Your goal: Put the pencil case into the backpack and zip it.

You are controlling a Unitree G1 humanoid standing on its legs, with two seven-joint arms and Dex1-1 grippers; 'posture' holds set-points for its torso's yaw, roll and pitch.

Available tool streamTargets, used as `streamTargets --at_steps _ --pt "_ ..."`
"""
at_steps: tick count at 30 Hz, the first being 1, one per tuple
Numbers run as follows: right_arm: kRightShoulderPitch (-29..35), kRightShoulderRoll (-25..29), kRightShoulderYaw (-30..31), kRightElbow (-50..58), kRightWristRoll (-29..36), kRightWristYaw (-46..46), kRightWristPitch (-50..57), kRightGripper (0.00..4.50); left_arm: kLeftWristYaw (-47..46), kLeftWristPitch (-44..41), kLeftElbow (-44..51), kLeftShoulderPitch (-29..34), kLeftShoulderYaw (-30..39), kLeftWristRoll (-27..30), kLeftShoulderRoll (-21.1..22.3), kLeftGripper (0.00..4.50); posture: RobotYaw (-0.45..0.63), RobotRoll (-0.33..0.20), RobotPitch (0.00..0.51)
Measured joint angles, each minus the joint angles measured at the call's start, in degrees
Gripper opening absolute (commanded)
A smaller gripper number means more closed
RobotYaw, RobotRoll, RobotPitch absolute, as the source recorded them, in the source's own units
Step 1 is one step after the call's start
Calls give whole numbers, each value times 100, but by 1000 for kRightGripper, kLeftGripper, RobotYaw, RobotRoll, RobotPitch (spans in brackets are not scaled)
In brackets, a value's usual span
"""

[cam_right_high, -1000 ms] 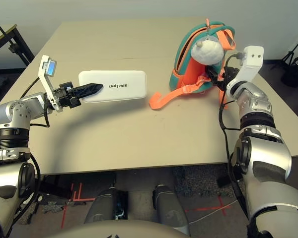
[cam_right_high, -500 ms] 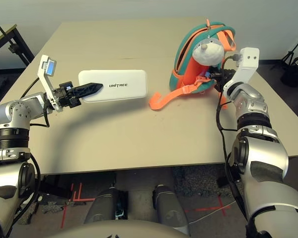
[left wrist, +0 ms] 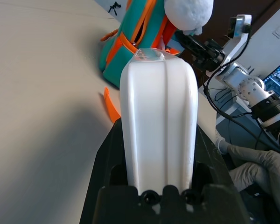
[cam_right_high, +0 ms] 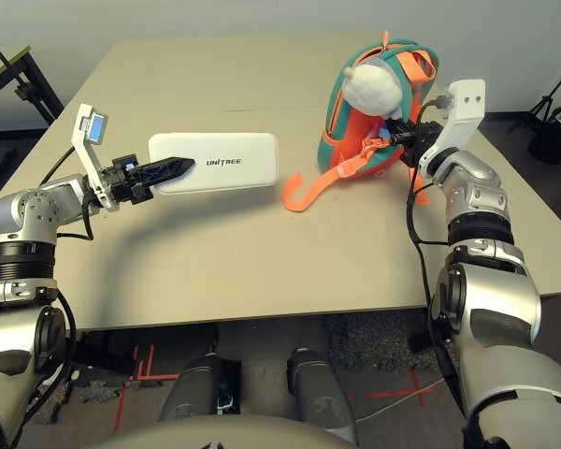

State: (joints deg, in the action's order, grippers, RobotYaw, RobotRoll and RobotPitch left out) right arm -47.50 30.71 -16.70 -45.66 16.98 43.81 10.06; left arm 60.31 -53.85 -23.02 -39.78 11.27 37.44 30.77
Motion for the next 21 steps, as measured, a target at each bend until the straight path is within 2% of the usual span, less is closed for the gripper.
streamTargets --at_steps 10,21 --pt "870 37 54 2267 699 488 1467 0 103 280 -412 -267 -35 -105 178 1364 -139 0 32" --pt "1454 266 78 4083 1666 761 2925 0 170 494 -761 -455 -29 -170 258 1364 -142 0 32"
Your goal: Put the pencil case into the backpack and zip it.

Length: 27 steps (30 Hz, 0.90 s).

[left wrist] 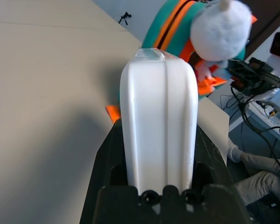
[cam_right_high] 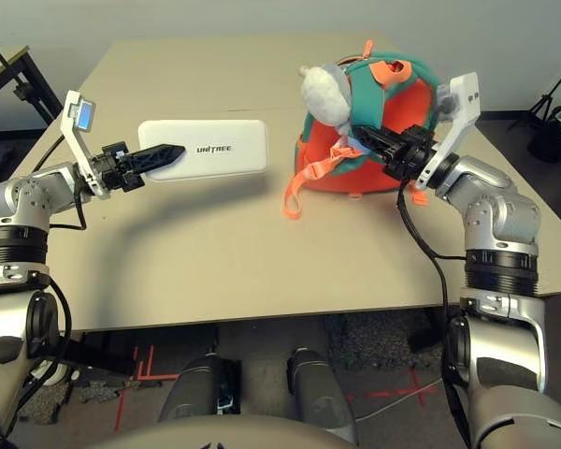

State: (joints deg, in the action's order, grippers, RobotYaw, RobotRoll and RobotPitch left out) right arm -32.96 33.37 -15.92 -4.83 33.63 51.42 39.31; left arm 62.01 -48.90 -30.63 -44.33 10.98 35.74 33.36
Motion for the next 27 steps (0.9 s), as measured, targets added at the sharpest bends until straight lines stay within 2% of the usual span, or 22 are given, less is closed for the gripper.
streamTargets --at_steps 9,16,24,27 --pt "309 148 -31 816 493 -16 552 0 67 89 -202 -80 3 -16 178 1364 -147 0 39" --pt "780 186 -70 1525 1060 -137 991 0 122 89 -157 -224 19 -8 363 1364 -150 0 49" --pt "982 183 -66 1645 1148 -284 999 0 322 79 112 -341 -6 6 436 1364 -151 0 48" --pt "999 172 -60 1644 1148 -293 974 0 540 96 378 -408 -199 -35 649 1364 -149 0 47"
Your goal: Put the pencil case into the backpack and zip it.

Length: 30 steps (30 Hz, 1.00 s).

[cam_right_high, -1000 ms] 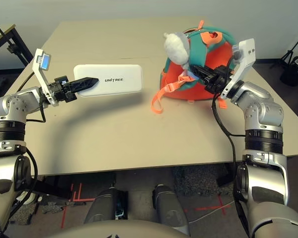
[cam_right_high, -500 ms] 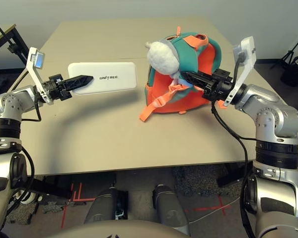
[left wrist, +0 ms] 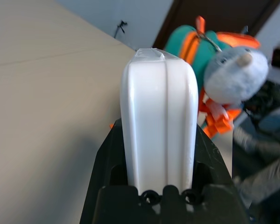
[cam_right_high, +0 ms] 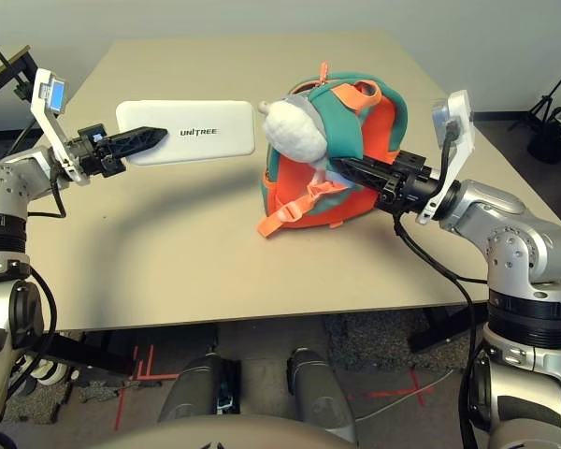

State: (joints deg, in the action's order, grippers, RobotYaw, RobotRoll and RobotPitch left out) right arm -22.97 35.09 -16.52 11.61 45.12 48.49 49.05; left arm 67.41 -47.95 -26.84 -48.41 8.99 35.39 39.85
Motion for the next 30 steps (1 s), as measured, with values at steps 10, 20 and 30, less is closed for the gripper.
streamTargets --at_steps 10,20,30 --pt "241 10 1 -13 -1 0 -139 0 310 -73 577 -337 -131 -21 249 1364 -147 0 45" --pt "382 12 1 -25 -2 -21 -261 0 711 504 57 -686 -867 -556 127 1364 -169 0 52" --pt "444 28 -22 -11 40 -138 -277 0 1156 1315 -1011 -1100 -1033 -1064 -149 1364 -190 0 66"
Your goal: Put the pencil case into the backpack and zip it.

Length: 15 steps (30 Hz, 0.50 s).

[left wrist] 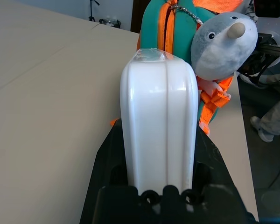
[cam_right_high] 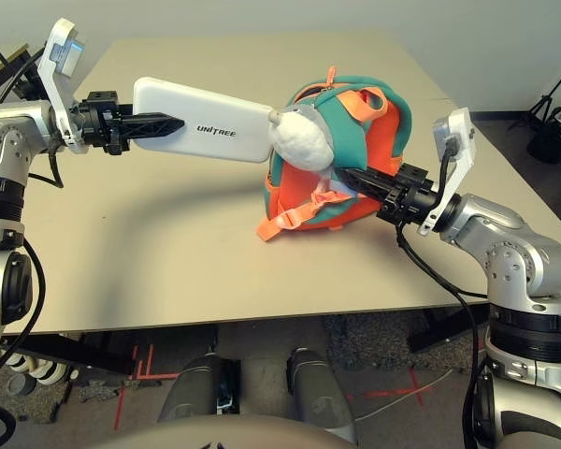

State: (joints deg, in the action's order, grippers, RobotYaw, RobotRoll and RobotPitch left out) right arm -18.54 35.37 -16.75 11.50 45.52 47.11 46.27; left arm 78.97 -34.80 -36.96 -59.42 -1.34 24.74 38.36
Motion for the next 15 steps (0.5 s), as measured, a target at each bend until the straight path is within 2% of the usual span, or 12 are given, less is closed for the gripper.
streamTargets --at_steps 15 --pt "135 25 -24 48 65 -125 -15 0 160 35 -32 -100 26 -64 -149 1364 -185 0 65"
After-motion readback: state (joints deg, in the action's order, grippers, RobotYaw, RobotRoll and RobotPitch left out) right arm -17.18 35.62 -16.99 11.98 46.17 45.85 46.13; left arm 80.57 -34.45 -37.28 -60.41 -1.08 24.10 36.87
